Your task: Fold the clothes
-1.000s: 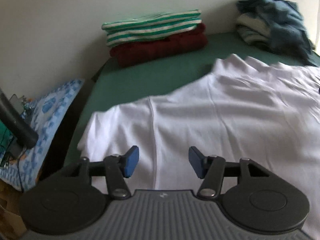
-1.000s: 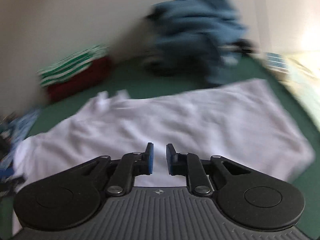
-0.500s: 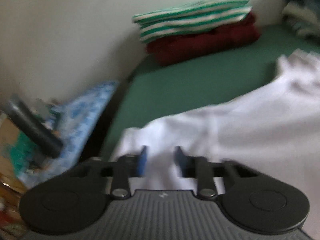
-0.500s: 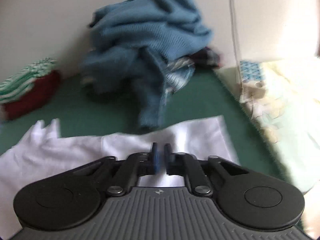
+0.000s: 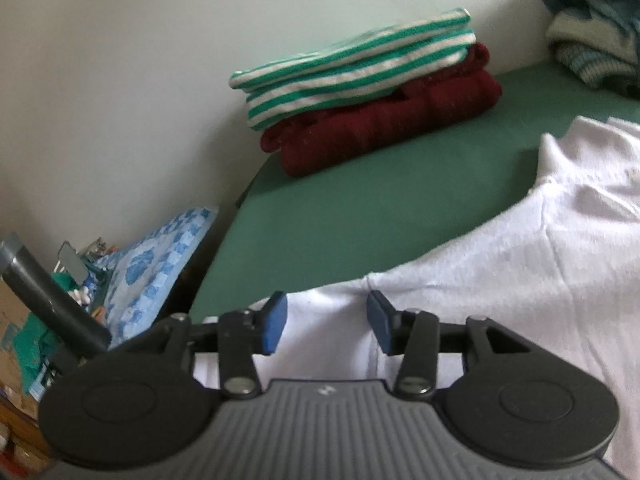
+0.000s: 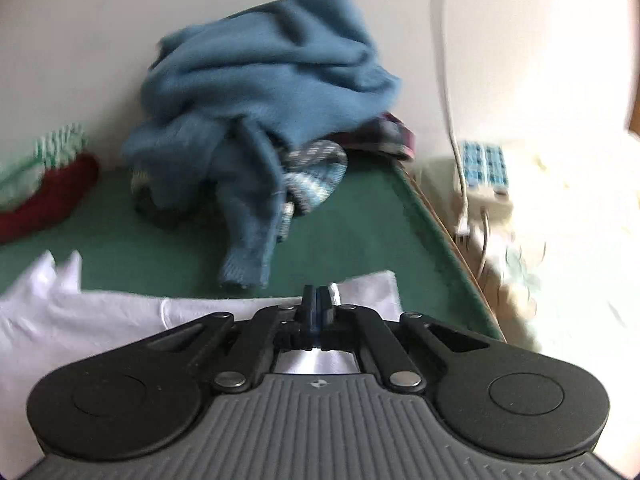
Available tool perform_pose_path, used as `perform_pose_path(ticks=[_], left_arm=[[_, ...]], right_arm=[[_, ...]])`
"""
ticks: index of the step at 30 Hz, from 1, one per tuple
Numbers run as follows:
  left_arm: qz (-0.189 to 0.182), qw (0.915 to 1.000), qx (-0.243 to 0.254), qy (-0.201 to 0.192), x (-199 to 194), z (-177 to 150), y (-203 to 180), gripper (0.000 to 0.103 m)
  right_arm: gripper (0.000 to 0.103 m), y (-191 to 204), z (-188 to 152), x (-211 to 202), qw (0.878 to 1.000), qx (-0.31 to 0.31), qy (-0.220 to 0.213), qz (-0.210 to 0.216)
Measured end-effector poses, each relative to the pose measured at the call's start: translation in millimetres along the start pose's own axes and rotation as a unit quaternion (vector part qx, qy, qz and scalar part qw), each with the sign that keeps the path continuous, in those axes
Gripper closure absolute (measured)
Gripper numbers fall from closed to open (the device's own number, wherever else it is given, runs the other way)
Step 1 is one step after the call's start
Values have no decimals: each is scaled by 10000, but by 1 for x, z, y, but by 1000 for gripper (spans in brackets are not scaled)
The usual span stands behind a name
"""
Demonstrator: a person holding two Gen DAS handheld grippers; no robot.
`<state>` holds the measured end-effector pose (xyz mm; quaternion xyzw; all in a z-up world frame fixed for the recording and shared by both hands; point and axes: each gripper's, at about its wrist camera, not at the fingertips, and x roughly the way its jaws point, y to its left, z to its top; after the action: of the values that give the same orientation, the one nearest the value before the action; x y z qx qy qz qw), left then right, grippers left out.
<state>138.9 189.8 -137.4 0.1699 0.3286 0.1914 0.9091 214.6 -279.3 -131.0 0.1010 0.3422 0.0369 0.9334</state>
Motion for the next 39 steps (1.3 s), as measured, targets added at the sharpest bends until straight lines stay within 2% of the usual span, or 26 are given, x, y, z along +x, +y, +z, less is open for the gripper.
perform_pose_path(ticks=[1, 3, 5, 6, 7, 8, 11, 12, 13, 18, 21, 22, 24, 25, 26, 27, 29, 31, 34, 35, 36, 37, 38, 39], left_arm=[[11, 10000, -38, -35, 0, -1, -1, 56], [43, 10000, 8, -43, -1, 0, -4, 56], [81, 10000, 19, -55, -1, -1, -5, 56], [104, 9999, 26, -65, -1, -2, -6, 56], [128, 9999, 34, -74, -2, -2, -7, 55], [190, 9998, 40, -81, -3, -3, -8, 52], [349, 9993, 86, -109, -6, -6, -12, 49], [388, 9991, 129, -121, -6, -7, -14, 49], [426, 9988, 178, -135, -7, -7, -16, 49], [494, 9983, 280, -164, -7, -8, -18, 48], [257, 9995, 118, -115, -9, -8, -5, 43], [242, 9997, 51, -88, -9, -12, 3, 42], [212, 9997, -85, -35, -10, -20, 19, 46], [197, 9997, -152, -8, -10, -24, 27, 48], [182, 9996, -220, 19, -10, -27, 35, 56], [167, 9994, -288, 45, -10, -31, 44, 69], [137, 9990, -423, 99, -11, -39, 60, 84], [107, 9983, -557, 152, -11, -47, 76, 85], [270, 9985, -434, 196, -4, -52, 78, 81], [295, 9986, -388, 191, -4, -52, 78, 77], [441, 9986, -208, 182, -4, -53, 74, 68], [587, 9981, -30, 173, -3, -53, 71, 64], [652, 9977, 18, 186, -6, -53, 72, 62], [718, 9972, 65, 198, -9, -53, 72, 63]], right_arm=[[89, 0, -1, -8, 9999, 95, -27, 99], [90, 10, -8, -18, 9984, -22, 124, 543], [88, 17, -20, -20, 9972, -247, 341, 624], [92, 19, -26, -20, 9973, -438, 293, 505], [102, 19, -30, -20, 9972, -611, 211, 370], [103, 16, -31, -20, 9975, -643, 121, 254], [103, 2, -30, -23, 9997, -253, 5, 40], [85, 3, -30, -30, 9998, -129, -43, -115], [82, 3, -32, -36, 9998, -51, -50, -171], [83, -2, -60, -61, 9998, -12, 141, 133], [90, -18, -66, -74, 9990, -16, -63, -434], [89, -20, -66, -77, 9981, -8, -25, -621], [79, -20, -66, -81, 9968, -90, 97, -789], [79, -19, -67, -84, 9965, -119, 97, -821], [79, -16, -70, -88, 9969, -130, 13, -780], [79, -13, -72, -93, 9971, -142, -72, -739], [79, -8, -76, -94, 9984, -71, -40, -560], [80, -3, -80, -92, 9991, 23, 66, -412], [84, -9, -80, -88, 9979, 72, 78, -645], [84, -13, -79, -88, 9967, 89, 56, -810], [87, -15, -77, -89, 9942, 110, 46, -1071], [77, -17, -75, -90, 9900, 129, 65, -1407], [75, -18, -74, -94, 9854, 200, 58, -1690], [75, -21, -74, -102, 9839, 345, -42, -1752]])
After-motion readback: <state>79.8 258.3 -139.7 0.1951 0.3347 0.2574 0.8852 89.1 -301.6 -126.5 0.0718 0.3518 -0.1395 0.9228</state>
